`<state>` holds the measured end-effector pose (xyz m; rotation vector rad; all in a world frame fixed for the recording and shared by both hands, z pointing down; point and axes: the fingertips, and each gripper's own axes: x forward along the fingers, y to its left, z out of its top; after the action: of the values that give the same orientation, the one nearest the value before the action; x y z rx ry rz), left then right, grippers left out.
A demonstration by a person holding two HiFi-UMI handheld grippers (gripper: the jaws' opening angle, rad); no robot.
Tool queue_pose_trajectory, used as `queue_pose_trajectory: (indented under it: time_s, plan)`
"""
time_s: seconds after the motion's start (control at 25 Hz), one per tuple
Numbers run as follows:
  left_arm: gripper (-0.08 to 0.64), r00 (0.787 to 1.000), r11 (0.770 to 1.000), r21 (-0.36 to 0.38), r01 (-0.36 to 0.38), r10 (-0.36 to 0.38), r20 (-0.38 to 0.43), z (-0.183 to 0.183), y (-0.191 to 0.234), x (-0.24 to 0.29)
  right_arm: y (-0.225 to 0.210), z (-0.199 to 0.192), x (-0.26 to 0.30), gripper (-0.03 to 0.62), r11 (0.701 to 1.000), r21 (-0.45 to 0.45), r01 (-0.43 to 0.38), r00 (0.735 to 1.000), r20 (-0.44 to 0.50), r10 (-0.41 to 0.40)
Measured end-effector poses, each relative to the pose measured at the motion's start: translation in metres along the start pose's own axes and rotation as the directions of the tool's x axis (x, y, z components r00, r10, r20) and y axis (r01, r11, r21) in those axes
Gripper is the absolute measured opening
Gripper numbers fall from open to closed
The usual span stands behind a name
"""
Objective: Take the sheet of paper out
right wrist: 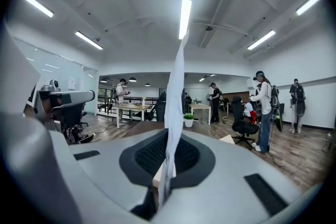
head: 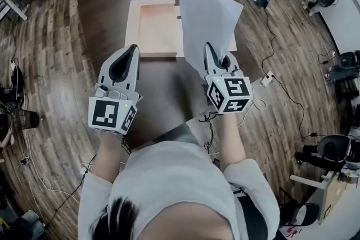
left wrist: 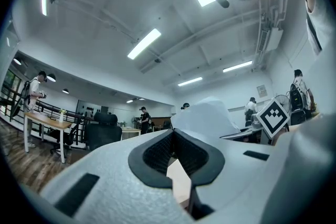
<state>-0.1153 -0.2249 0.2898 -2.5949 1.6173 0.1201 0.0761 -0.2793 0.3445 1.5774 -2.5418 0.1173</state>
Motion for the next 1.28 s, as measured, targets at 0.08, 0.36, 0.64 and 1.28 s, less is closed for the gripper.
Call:
queue_pose_trajectory:
  time_s: [0.08,0.36,0.64,1.28]
  plan:
    - [0.009,1.000,1.000,0.000,0.005,-0.005,0.001,0.001,-0.002,0.000,0.000,0.003,-0.004,0.014,1.000,-0.009,0.007,1.000,0.015,-0.007]
    - [0.009,1.000,1.000,0.000,0.014,-0.014,0.006,0.003,-0.006,-0.004,0.007,0.012,-0.019,0.014,0.999,-0.039,0.033,0.997,0.075,-0.030]
    - [0.009,1.000,1.000,0.002,0.017,-0.017,0.006,0.004,-0.010,-0.008,0.012,0.016,-0.033,0.014,0.996,-0.060,0.059,0.992,0.113,-0.052]
    - [0.009,1.000,1.000,0.014,0.015,-0.015,-0.014,0.003,-0.014,-0.020,0.019,0.031,-0.060,0.014,0.989,-0.099,0.108,0.976,0.198,-0.087]
